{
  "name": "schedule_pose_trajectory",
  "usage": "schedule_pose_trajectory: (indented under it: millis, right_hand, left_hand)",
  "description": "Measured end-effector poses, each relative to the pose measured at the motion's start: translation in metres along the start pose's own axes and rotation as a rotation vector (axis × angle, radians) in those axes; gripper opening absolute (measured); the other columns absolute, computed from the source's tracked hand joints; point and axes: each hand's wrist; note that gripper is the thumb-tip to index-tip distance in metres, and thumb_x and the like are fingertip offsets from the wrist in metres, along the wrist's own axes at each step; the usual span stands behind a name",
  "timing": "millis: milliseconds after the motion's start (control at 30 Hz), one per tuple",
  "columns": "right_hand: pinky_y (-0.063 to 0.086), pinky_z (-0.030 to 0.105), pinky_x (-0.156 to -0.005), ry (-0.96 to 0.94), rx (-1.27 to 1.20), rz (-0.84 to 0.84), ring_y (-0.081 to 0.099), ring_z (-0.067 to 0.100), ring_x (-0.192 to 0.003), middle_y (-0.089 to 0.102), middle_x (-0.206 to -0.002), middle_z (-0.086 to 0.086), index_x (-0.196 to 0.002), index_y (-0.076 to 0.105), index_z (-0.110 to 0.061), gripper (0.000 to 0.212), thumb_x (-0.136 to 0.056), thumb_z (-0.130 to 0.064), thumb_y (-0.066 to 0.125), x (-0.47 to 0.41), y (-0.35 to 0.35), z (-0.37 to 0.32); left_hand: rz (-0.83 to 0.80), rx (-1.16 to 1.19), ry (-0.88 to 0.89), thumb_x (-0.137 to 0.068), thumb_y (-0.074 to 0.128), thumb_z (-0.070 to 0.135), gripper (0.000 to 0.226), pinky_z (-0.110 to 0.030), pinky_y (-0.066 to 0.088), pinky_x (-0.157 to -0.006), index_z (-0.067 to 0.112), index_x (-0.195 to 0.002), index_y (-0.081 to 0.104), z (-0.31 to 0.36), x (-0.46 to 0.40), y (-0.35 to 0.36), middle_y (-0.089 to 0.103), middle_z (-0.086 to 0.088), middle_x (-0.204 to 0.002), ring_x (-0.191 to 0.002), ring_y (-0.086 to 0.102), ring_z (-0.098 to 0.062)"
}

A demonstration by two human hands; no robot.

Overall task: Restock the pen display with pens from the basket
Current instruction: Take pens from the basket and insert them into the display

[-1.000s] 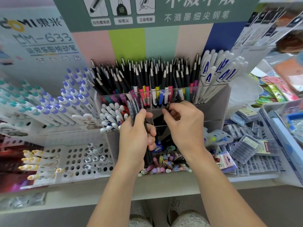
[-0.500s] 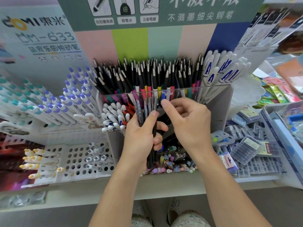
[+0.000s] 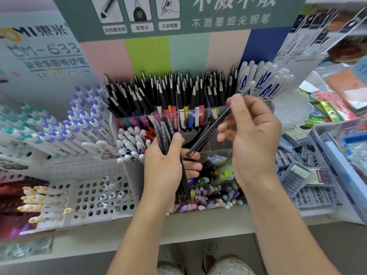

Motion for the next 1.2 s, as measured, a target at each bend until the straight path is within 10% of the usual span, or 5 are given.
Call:
schedule_pose_trajectory:
  millis: [233, 500, 867, 1200]
  right_hand:
    - [0.061, 0.034, -0.056, -0.136, 0.34, -0.038, 0.071, 0.018, -0.069, 0.071, -0.078, -0.002, -0.098, 0.072, -0.011, 0.007, -0.098, -0.012, 0.065, 0.003, -0.004, 0.026]
    - [0.046, 0.012, -0.073, -0.33, 0.678, -0.046, 0.058, 0.006, -0.08, 0.06, -0.097, 0.001, -0.103, 0.078, -0.013, 0.015, -0.089, -0.018, 0.076, 0.002, -0.001, 0.051]
    - [0.048, 0.035, -0.063, -0.395, 1.071, -0.243, 0.055, 0.025, -0.083, 0.052, -0.096, 0.005, -0.101, 0.078, -0.014, 0.02, -0.096, -0.029, 0.065, 0.0, 0.007, 0.05]
    - [0.047, 0.021, -0.069, -0.415, 0.855, -0.075, 0.053, 0.008, -0.073, 0.063, -0.094, -0.002, -0.098, 0.076, -0.016, 0.015, -0.092, -0.029, 0.073, 0.008, -0.001, 0.03]
  left_hand:
    - [0.061, -0.028, 0.034, -0.104, 0.051, 0.03, 0.025, -0.026, 0.023, -0.04, 0.008, -0.095, 0.058, -0.004, -0.001, -0.002, 0.038, -0.001, -0.053, -0.042, 0.028, -0.014]
    - [0.031, 0.084, -0.083, -0.104, 0.045, 0.026, 0.015, -0.022, 0.024, -0.037, 0.013, -0.098, 0.049, -0.005, -0.002, -0.004, 0.043, 0.0, -0.056, -0.04, 0.028, -0.012]
    - [-0.018, 0.043, -0.014, -0.104, 0.052, 0.023, 0.018, -0.025, 0.028, -0.039, 0.006, -0.111, 0.053, -0.007, 0.0, -0.011, 0.057, -0.005, -0.067, -0.043, 0.036, -0.014]
    - [-0.064, 0.079, -0.041, -0.103, 0.052, 0.03, 0.018, -0.023, 0.03, -0.039, 0.013, -0.105, 0.059, -0.005, 0.002, -0.009, 0.059, -0.003, -0.063, -0.042, 0.037, -0.013]
Point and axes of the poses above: each hand's wrist, its own x-axis away from the middle knuckle, its own y-axis out of the palm, z = x × y
